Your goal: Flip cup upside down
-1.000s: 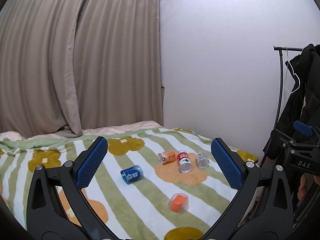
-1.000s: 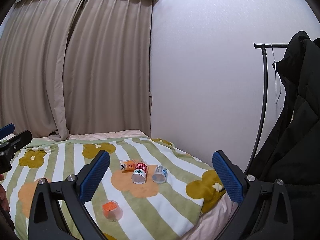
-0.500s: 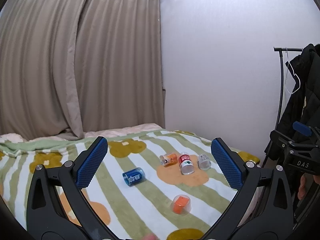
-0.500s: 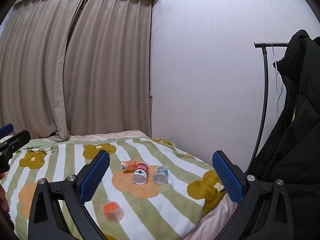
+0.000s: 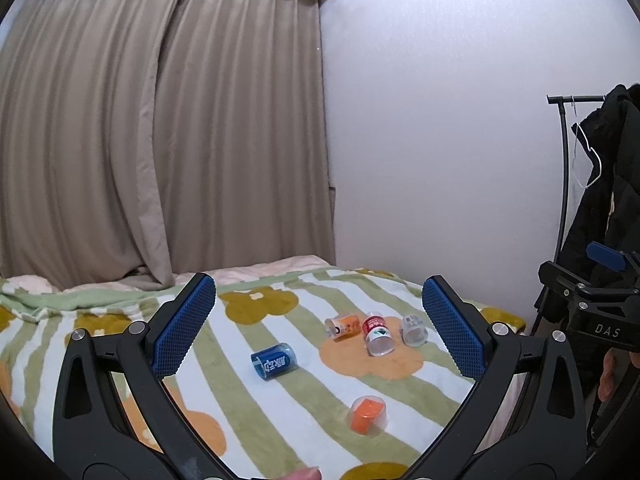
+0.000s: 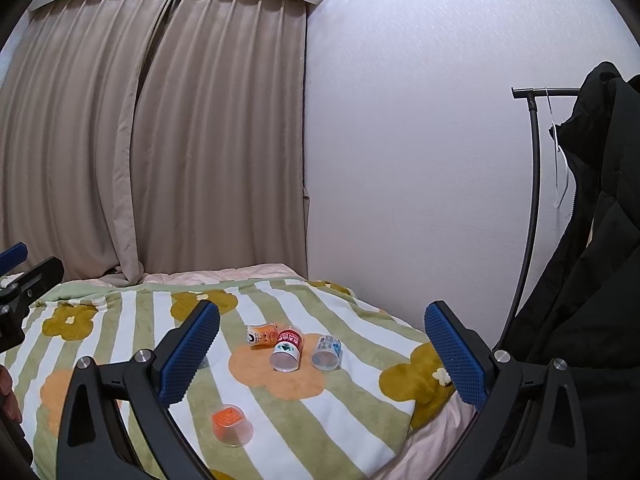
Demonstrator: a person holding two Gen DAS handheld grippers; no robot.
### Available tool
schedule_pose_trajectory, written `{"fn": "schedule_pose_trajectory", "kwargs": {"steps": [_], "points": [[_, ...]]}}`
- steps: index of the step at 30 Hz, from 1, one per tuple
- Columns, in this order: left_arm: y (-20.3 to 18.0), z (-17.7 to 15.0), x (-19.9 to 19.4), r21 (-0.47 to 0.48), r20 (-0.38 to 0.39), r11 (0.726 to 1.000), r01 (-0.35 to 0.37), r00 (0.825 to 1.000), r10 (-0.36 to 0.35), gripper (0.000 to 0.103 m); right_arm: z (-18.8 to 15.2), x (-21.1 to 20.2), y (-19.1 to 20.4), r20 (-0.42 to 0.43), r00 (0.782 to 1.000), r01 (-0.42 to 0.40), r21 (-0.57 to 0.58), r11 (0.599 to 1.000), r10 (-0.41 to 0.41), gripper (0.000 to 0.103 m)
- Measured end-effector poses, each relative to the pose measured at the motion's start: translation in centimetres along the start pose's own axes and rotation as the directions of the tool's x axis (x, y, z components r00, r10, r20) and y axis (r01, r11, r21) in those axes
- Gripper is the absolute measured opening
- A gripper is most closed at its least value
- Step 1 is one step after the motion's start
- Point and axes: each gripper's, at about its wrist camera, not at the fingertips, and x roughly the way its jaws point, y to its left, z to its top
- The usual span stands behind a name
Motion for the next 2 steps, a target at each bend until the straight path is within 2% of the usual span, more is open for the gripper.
{"fn": "schedule_pose_trajectory", "kwargs": {"steps": [2], "points": [[0.01,0.10,-0.10,0.000,0.006,1.000,0.002,1.000,-0.002,0.103,-0.02,-0.04,0.03,0.001,1.000,0.003,-0.001,1.000,-0.003,0.102]]}}
